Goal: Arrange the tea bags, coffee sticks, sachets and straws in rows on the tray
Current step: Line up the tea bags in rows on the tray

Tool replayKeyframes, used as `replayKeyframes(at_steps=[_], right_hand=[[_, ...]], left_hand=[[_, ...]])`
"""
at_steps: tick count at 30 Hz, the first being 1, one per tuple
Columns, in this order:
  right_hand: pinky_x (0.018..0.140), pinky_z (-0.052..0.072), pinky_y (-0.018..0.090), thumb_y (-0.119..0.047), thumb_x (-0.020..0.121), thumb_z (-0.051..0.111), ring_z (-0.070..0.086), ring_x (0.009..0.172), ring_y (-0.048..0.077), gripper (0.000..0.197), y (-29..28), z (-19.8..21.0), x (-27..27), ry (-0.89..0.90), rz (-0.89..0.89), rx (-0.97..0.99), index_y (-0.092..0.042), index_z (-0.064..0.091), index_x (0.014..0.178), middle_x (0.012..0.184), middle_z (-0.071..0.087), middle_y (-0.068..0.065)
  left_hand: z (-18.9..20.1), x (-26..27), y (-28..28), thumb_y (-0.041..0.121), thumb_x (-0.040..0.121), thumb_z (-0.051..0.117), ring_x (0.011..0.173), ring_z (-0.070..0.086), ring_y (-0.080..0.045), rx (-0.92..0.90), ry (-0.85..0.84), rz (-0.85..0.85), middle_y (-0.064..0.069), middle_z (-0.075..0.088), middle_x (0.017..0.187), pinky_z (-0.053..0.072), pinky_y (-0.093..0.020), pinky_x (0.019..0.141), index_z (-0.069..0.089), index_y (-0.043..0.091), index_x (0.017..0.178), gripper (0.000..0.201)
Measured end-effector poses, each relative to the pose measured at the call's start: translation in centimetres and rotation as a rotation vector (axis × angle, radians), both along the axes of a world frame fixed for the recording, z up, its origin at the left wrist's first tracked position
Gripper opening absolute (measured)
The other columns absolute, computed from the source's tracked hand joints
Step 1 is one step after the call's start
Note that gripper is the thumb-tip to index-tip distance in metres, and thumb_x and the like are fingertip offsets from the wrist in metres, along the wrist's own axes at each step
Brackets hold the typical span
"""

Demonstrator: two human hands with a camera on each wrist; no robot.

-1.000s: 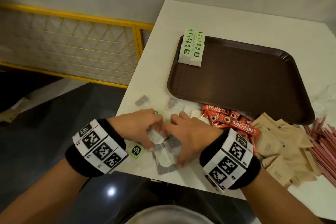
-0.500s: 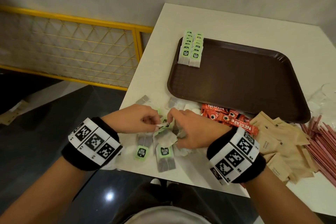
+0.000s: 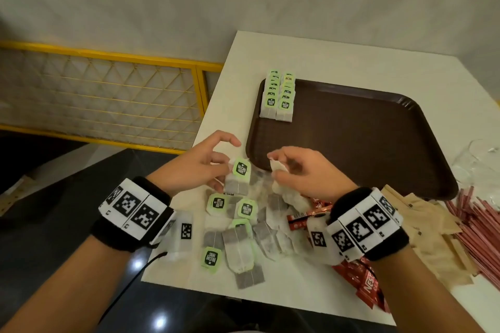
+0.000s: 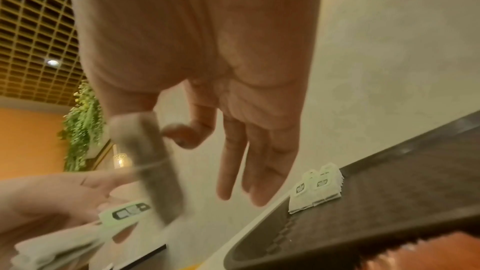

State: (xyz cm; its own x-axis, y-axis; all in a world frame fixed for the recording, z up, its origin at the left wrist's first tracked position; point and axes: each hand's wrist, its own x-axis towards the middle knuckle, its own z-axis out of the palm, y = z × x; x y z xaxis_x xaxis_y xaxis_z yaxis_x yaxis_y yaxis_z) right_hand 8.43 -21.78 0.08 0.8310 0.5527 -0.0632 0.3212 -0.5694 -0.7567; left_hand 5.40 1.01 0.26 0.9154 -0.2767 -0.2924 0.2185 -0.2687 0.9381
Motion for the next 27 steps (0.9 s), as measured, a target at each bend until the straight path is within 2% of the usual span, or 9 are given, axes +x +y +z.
replayKeyframes(at_steps=[2,5,9,12,14,17,22,24,27], right_hand=[[0.08,0.05,0.033,-0.005,0.088,0.055,0.066,0.093,0.013,0.023,0.3,0.2,0.6,0.145,-0.077,0.156,-0.007,0.039,0.071,0.097,0.068,0.019],[0.06,0.049,0.021,-0.001,0.09,0.053,0.061,0.069,0.011,0.025,0.8,0.5,2.5,0.32,-0.209,0.283,-0.011,0.039,0.073,0.079,0.062,0.013],[0.06,0.047,0.022,-0.014,0.086,0.064,0.056,0.064,0.014,0.023,1.0,0.4,5.8,0.454,-0.334,0.389,-0.011,0.049,0.07,0.068,0.059,0.001],[0.051,0.049,0.019,-0.011,0.088,0.061,0.061,0.06,0.007,0.013,0.8,0.1,8.8,0.564,-0.464,0.517,-0.002,0.064,0.098,0.08,0.066,0.001],[0.054,0.049,0.02,-0.008,0.087,0.062,0.059,0.066,0.011,0.015,0.6,-0.8,10.9,0.5,-0.566,0.395,-0.006,0.068,0.101,0.088,0.066,0.004],[0.065,0.05,0.03,-0.003,0.085,0.062,0.057,0.081,0.019,0.018,0.8,-2.1,13.5,0.447,-0.676,0.235,-0.019,0.065,0.077,0.087,0.062,0.003],[0.072,0.057,0.038,0.004,0.081,0.066,0.064,0.092,0.025,0.021,1.4,-3.3,15.7,0.538,-0.731,0.276,-0.014,0.054,0.079,0.098,0.065,0.013],[0.078,0.056,0.04,0.005,0.08,0.067,0.065,0.097,0.028,0.02,1.4,-3.5,16.2,0.541,-0.752,0.284,-0.011,0.056,0.077,0.105,0.067,0.016],[0.079,0.056,0.039,0.004,0.079,0.068,0.067,0.092,0.026,0.019,1.3,-3.7,17.0,0.529,-0.753,0.241,-0.01,0.056,0.075,0.103,0.068,0.017]], left_hand=[[0.2,0.6,-0.3,-0.003,0.092,0.049,0.064,0.051,-0.017,-0.022,-0.014,0.018,-0.012,0.052,0.078,0.054,-0.024,0.058,0.051,0.019,0.103,0.025],[0.5,2.8,-0.7,-0.005,0.091,0.049,0.071,0.057,-0.015,-0.019,-0.042,0.066,-0.005,0.06,0.087,0.056,-0.023,0.062,0.059,0.013,0.088,0.02],[0.6,7.1,-1.0,0.001,0.09,0.054,0.077,0.06,-0.011,-0.01,-0.021,0.111,-0.001,0.063,0.087,0.057,-0.022,0.068,0.063,0.014,0.083,0.016],[0.2,10.5,-1.6,0.013,0.089,0.061,0.076,0.057,-0.008,0.033,-0.038,0.109,0.001,0.062,0.083,0.054,-0.018,0.065,0.061,0.016,0.083,0.007],[-0.4,12.5,-2.3,0.008,0.089,0.06,0.071,0.054,-0.008,0.06,-0.065,0.105,0.001,0.06,0.079,0.051,-0.018,0.062,0.057,0.017,0.084,0.011],[-1.4,15.4,-3.6,0.001,0.089,0.058,0.068,0.053,-0.012,0.117,-0.057,0.09,-0.006,0.059,0.082,0.048,-0.022,0.063,0.047,0.014,0.099,0.019],[-3.4,18.9,-4.9,0.004,0.089,0.059,0.088,0.06,-0.022,0.35,-0.09,0.112,-0.016,0.06,0.108,0.054,-0.034,0.083,0.053,0.007,0.113,0.025],[-3.7,19.6,-5.0,0.01,0.087,0.062,0.097,0.061,-0.024,0.503,-0.166,0.093,-0.013,0.062,0.112,0.049,-0.031,0.088,0.055,0.008,0.115,0.028],[-3.9,19.9,-5.3,0.016,0.086,0.065,0.106,0.056,-0.022,0.626,-0.249,0.105,-0.008,0.061,0.114,0.039,-0.023,0.08,0.056,0.009,0.115,0.032]])
